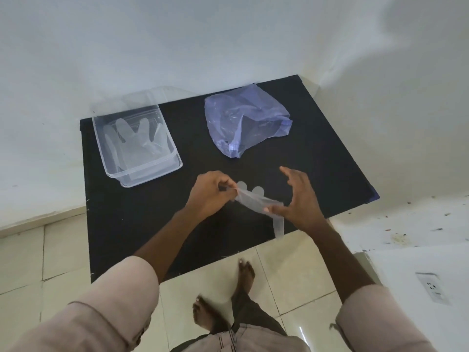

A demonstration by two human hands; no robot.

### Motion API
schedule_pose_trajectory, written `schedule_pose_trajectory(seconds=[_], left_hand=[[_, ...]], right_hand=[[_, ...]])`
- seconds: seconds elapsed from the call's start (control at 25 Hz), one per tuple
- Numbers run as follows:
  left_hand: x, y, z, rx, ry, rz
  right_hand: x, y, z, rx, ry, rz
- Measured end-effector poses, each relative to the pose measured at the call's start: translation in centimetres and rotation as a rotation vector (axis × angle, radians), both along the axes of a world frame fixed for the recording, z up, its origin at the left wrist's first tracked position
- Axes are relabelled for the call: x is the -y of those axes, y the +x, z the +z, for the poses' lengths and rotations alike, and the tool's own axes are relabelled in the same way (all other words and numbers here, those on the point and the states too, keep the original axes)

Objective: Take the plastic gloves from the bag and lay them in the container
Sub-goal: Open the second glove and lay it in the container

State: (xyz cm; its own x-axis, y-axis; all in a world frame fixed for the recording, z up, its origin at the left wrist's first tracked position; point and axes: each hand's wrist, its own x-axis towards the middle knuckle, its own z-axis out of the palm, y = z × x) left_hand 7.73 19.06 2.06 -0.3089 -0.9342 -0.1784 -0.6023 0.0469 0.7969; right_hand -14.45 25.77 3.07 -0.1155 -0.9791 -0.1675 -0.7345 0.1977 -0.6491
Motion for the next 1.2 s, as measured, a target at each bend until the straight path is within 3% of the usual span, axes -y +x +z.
schedule_pose_trajectory(seconds=[0.12, 0.24, 0.4, 0.52, 0.72, 1.2], left_hand=[[0.9, 0.3, 2.9, -0.093, 0.091, 0.054], [1.7, 1.7, 5.5, -0.193, 0.137, 0.077], [2.0, 4.5, 7.8, -0.441, 0.235, -0.045], [1.8, 5.2, 8.8, -0.505, 0.233, -0.088], [1.6, 5.3, 10.1, -0.611, 0.186, 0.057], [1.2, 6.2, 12.5, -0.704, 0.104, 0.091]], right_hand=[[1.7, 0.3, 1.9, 0.118, -0.045, 0.000], [2.4, 1.1, 4.2, 0.361, -0.029, -0.100], [3.0, 2.1, 8.0, 0.569, -0.011, -0.057], [3.6, 2.5, 10.4, 0.588, -0.027, -0.024], [3.8, 2.9, 13.1, 0.556, -0.015, 0.011], [2.4, 4.4, 14.6, 0.586, -0.039, -0.020]])
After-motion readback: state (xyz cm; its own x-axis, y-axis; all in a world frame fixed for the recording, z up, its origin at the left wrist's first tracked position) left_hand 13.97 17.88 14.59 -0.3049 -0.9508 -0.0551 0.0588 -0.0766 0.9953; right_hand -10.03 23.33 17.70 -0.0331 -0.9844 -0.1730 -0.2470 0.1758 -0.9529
